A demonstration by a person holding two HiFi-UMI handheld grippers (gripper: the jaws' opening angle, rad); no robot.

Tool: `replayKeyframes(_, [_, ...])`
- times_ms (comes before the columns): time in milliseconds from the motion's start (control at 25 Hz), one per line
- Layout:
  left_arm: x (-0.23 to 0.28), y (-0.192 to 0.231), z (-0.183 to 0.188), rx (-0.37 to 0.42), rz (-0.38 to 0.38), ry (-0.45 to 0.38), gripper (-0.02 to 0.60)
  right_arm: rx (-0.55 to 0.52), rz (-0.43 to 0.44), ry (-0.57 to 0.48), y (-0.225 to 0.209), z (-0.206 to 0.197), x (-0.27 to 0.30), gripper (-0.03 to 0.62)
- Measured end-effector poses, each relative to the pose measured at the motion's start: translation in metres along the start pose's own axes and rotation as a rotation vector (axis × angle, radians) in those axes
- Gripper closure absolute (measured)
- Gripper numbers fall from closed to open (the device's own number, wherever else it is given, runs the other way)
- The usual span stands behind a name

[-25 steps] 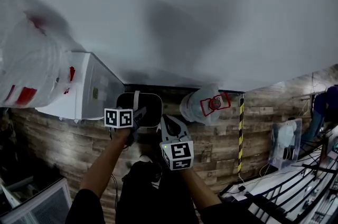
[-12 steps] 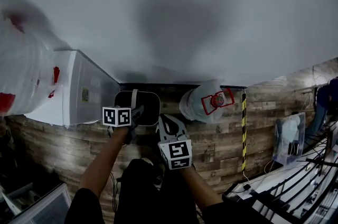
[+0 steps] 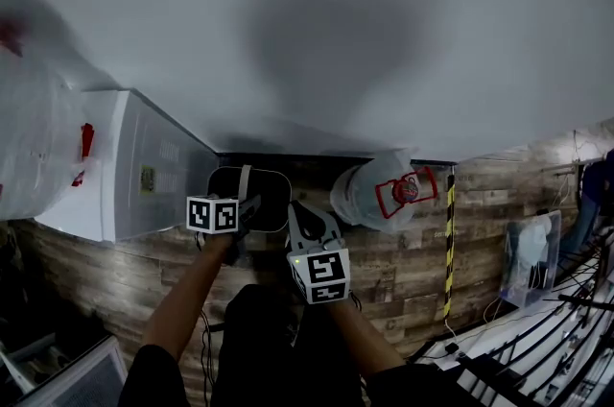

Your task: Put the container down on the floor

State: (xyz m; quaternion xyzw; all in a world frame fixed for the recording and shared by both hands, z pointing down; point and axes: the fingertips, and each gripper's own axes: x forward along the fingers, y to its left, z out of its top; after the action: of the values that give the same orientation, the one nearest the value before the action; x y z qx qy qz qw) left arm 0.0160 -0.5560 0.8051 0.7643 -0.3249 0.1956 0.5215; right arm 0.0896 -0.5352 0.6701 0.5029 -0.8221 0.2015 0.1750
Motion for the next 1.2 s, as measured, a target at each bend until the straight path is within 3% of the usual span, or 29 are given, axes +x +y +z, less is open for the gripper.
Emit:
replayKeyframes(360, [0.025,0.041,0.004,-0.001,0.009,-0.017,0.569,-0.093,0.048,-0.106,-0.027,0.007,0.034,0.583])
replayKeyframes(520, [0.041,0.061,0.002,-0.006,0.015,-0.023,0.569,-0.074,0.082,-0.114,-0.050,0.001,0.048,0.583])
replayKeyframes(1200, [0.121,0.143,-0.021,0.008,0.040,-0.030,0.569,-0.115,0.107,-0.106,-0.100,-0.080,0.104,0.583])
